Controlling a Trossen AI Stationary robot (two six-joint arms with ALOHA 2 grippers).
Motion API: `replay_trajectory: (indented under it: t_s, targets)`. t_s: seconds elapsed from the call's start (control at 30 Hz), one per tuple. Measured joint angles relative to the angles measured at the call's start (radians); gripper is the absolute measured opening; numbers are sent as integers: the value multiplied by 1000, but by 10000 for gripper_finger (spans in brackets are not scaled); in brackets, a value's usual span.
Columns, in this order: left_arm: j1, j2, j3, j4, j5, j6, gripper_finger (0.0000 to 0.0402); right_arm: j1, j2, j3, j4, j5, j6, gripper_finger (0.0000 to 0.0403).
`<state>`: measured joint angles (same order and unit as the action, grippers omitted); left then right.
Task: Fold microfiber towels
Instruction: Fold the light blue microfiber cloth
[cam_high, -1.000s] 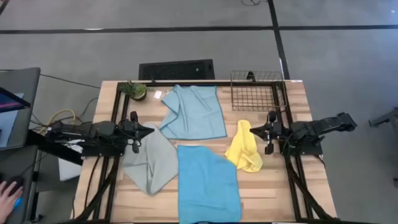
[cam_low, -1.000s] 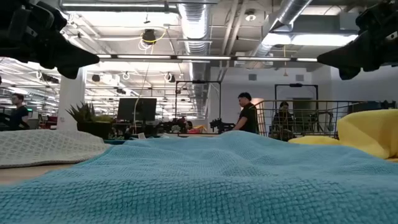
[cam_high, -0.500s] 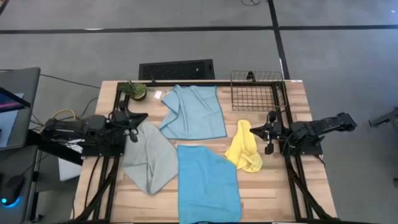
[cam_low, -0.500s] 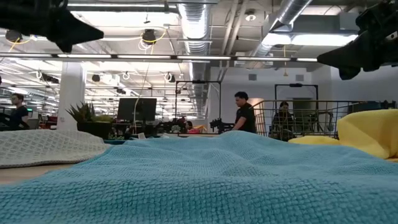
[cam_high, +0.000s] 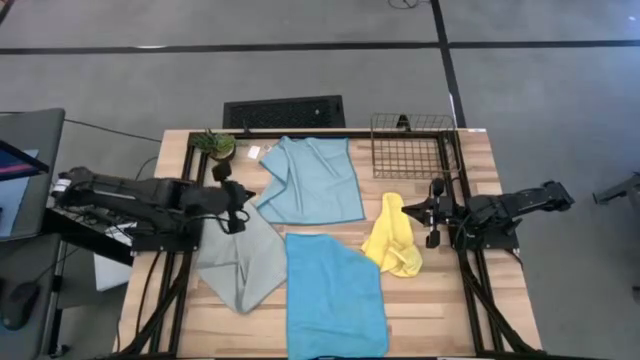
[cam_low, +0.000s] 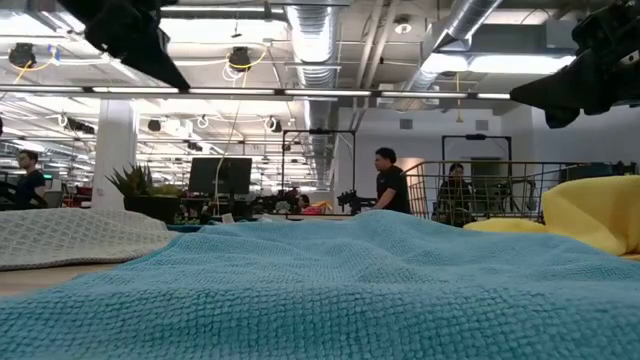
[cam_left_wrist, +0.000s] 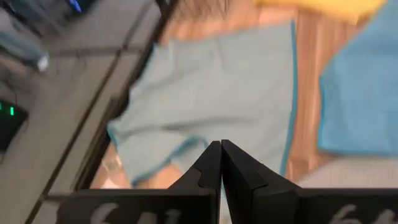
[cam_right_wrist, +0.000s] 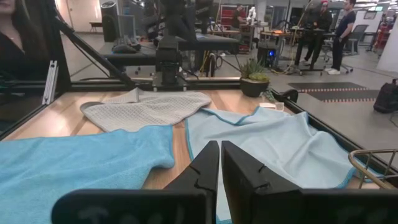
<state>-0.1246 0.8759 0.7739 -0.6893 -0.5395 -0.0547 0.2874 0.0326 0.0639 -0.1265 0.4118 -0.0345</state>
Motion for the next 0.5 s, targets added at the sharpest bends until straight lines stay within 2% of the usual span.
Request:
replay_trajectory:
  t_s: [0.1, 0.23, 0.5]
  targets:
    - [0, 108, 71, -53, 52, -18, 0, 0, 0, 0, 0, 0, 0, 43]
    - [0, 226, 96, -56, 191, -14, 0, 0, 0, 0, 0, -1, 0, 43]
    - [17, 368, 103, -56, 222, -111, 0, 0, 0, 0, 0, -1, 0, 43]
